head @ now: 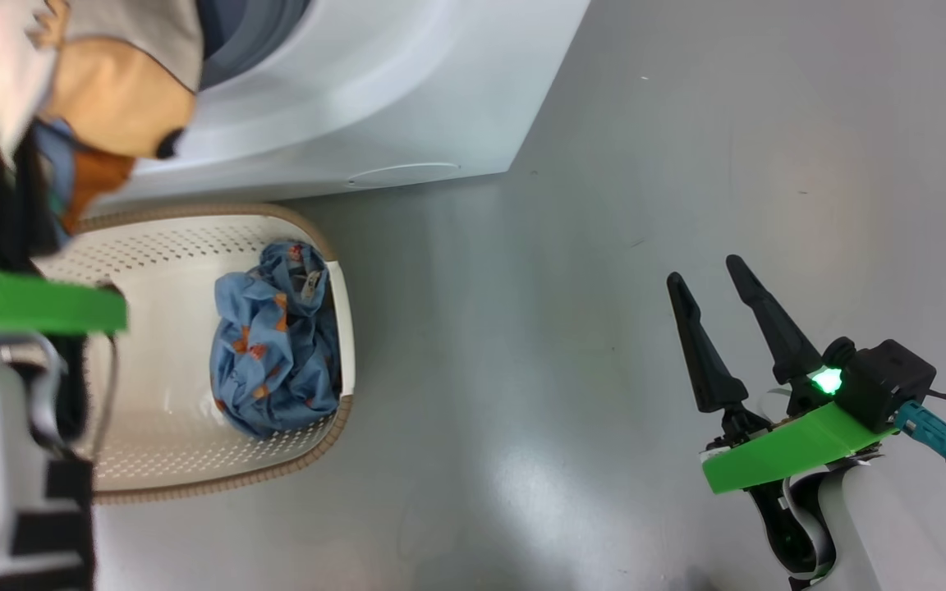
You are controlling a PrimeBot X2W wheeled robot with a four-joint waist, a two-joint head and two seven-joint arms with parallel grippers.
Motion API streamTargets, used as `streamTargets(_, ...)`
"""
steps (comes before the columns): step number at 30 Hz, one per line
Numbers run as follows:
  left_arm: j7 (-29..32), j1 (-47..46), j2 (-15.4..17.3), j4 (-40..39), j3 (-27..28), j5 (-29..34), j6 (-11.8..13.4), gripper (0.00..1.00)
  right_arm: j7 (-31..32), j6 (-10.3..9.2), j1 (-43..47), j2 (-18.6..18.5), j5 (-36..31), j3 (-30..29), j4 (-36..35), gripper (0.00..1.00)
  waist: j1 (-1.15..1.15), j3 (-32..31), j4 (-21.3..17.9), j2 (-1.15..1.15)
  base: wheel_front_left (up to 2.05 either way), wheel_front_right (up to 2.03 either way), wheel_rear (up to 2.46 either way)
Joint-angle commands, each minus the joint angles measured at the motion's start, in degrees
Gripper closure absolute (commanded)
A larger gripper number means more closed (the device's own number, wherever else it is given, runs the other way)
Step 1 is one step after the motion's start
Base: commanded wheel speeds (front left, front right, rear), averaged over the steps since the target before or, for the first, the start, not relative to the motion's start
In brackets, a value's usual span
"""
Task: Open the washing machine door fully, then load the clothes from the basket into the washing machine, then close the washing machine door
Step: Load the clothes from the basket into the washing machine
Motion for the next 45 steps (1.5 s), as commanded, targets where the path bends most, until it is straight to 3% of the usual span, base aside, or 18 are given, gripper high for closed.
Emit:
streamTargets(1,-0.3,-3.0,3.6,0.1,1.1,0.6,-0.1,1.00,-0.3,0.16,1.8,0.4,0.5,1.4,-0.9,0.00,0.00,0.0,-0.5,0.00,0.00,0.00,0.00)
streamTargets(11,1.6,-20.4,9.9,10.4,-1.0,2.0,-0.1,1.00,-0.3,0.16,1.3,0.9,1.1,1.4,-0.9,0.00,0.00,2.5,-2.9,0.00,0.00,0.00,0.00)
streamTargets(22,5.9,-35.0,11.2,21.6,-2.5,1.0,0.1,1.00,-0.3,0.16,0.6,1.6,1.5,1.7,-1.1,0.00,0.00,5.6,-4.2,0.00,0.00,0.00,0.00)
streamTargets(34,4.1,-44.8,11.1,33.4,-4.3,0.6,0.3,1.00,-0.3,0.16,1.4,1.4,1.2,1.6,-1.5,0.00,0.00,11.8,-3.6,0.00,0.00,0.00,0.00)
streamTargets(41,0.2,-48.7,11.9,34.7,-5.8,1.9,0.5,1.00,-0.3,0.16,1.0,1.3,1.0,2.4,-1.6,0.00,0.00,13.2,-3.3,0.00,0.00,0.00,0.00)
streamTargets(45,-0.3,-49.6,12.2,27.0,-7.0,3.0,0.3,1.00,-0.3,0.16,0.4,0.9,1.2,3.0,-1.9,0.00,0.00,14.3,-3.5,0.00,0.00,0.00,0.00)
